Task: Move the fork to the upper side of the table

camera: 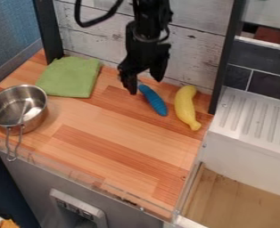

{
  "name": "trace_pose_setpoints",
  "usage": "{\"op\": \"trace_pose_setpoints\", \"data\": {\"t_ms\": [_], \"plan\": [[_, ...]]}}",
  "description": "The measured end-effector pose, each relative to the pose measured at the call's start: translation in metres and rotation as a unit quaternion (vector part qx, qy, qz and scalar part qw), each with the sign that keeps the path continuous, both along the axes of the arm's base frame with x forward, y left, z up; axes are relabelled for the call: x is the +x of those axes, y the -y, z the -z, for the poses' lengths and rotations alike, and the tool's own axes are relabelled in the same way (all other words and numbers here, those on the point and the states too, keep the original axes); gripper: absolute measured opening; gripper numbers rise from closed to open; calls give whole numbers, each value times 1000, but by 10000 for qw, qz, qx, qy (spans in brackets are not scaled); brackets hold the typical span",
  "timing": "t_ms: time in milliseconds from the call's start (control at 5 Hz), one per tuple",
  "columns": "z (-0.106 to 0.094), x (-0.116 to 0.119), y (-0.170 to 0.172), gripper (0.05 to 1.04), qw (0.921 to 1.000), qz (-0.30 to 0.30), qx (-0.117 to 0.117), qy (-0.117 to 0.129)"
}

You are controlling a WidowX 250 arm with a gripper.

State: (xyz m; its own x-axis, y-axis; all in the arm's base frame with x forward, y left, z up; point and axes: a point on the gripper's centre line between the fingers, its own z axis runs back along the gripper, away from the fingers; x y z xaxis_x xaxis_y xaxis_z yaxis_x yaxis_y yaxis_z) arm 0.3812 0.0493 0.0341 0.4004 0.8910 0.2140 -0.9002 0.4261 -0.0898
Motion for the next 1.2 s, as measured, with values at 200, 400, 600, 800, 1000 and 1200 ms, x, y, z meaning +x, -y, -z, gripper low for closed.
{"op": "trace_pose_setpoints", "data": {"t_ms": [200,400,600,800,1000,1200], "plan": [[-18,-3,-2,1001,9999,-36,72,82],[-20,-3,-2,1001,9999,-30,74,105],[-19,-3,-2,1001,9999,-31,74,82],[-20,-3,-1,1001,9999,-34,68,106],[-20,-3,-2,1001,9999,-30,74,105],[-20,-3,-2,1001,9999,-30,74,105]]}}
